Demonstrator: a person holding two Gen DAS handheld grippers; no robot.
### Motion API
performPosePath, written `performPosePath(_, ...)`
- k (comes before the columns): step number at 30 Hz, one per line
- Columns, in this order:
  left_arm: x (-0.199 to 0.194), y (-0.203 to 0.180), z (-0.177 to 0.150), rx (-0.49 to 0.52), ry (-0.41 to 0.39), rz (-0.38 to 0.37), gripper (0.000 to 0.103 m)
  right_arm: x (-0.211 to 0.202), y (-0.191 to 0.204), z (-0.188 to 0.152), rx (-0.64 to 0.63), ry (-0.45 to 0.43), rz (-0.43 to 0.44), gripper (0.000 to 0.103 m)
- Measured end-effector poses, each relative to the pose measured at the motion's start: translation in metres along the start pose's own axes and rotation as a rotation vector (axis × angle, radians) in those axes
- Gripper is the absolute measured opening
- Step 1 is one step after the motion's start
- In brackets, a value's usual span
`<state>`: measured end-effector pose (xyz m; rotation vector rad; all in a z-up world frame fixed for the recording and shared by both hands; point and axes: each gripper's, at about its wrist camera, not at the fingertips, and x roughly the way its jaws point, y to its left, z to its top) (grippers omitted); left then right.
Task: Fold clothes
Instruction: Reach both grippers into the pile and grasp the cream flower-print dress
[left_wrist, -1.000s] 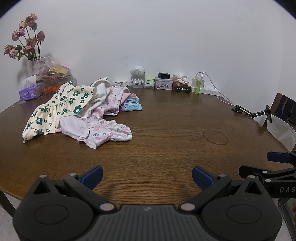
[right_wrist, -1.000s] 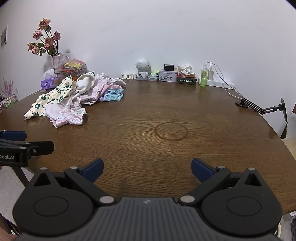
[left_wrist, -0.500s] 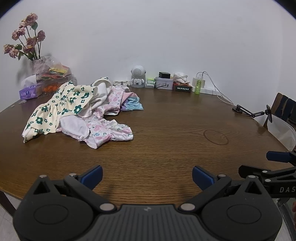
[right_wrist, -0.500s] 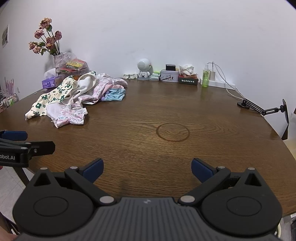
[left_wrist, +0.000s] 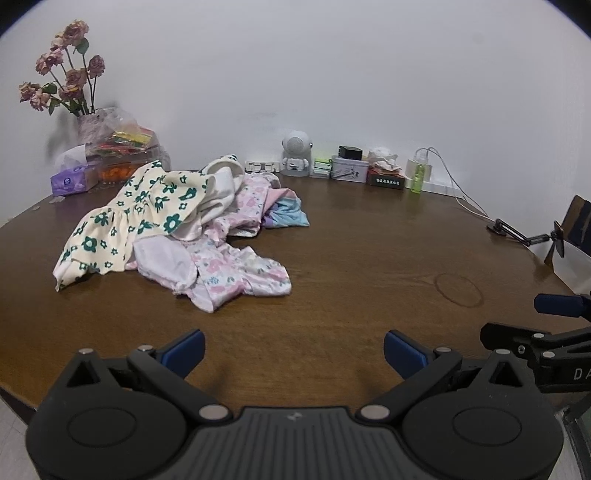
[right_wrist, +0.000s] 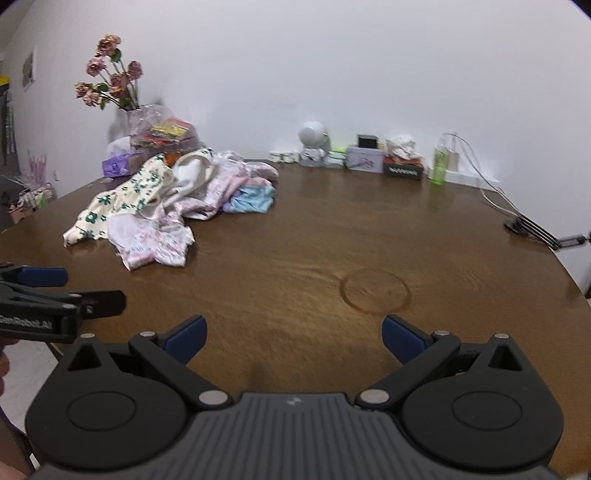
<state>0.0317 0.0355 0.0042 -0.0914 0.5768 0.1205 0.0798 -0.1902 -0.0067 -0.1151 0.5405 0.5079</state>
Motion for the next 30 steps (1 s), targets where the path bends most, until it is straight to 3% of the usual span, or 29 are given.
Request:
performPosePath(12, 0.038, 0.053, 0.072, -0.056, -0.029, 0.061, 0.103, 0.059, 0.022, 0.089, -0.117, 0.015, 0.165, 0.103)
performPosePath(21, 0.092, 0.128, 0.126, -0.068, 0.002, 0.224, 0.103, 0.161, 0.062, 0.185, -0.176, 0.138, 0.303, 0.103)
performPosePath(25, 0.126, 0.161, 0.137, -0.068, 0.072, 0.267, 0.103, 0.223, 0.088, 0.217, -0.243, 0.160, 0.284, 0.103)
performPosePath(30, 0.152, 0.167, 0.133, -0.029, 0.148, 0.200, 0.103, 0.299, 0.115, 0.233, -0.354, 0.181, 0.143, 0.101)
